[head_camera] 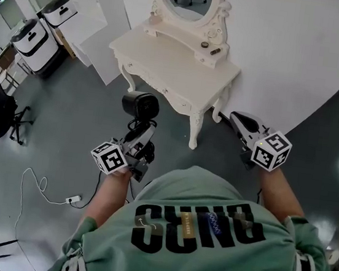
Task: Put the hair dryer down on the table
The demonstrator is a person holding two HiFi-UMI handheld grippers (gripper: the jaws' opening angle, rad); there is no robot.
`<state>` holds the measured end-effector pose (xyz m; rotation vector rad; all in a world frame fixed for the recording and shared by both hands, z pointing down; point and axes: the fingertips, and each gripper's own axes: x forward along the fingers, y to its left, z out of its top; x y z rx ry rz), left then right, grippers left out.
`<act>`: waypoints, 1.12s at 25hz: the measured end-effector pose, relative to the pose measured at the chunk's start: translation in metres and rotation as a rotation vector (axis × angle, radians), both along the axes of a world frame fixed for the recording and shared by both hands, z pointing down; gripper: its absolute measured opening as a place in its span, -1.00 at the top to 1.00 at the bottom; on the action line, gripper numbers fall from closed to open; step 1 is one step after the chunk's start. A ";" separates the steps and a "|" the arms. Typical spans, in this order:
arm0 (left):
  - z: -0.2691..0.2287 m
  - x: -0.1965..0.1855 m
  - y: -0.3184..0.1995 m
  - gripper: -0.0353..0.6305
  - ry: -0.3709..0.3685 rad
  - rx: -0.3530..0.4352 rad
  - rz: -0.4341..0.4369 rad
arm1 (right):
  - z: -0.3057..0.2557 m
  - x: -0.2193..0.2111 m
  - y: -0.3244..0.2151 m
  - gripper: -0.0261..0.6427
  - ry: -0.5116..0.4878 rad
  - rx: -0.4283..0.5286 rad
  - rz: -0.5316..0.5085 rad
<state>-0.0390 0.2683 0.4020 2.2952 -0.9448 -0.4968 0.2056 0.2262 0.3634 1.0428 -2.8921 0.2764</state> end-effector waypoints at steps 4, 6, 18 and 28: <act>0.007 0.001 -0.018 0.32 -0.024 0.001 0.013 | 0.008 0.000 -0.017 0.94 -0.002 -0.018 -0.004; 0.008 -0.002 -0.033 0.32 -0.014 -0.003 0.016 | 0.013 -0.003 -0.029 0.94 0.006 -0.028 -0.002; 0.027 -0.062 -0.211 0.32 0.016 0.006 0.137 | 0.031 -0.073 -0.193 0.94 0.015 -0.047 0.074; 0.010 -0.105 -0.378 0.32 -0.007 0.023 0.286 | 0.024 -0.149 -0.340 0.94 0.034 -0.070 0.135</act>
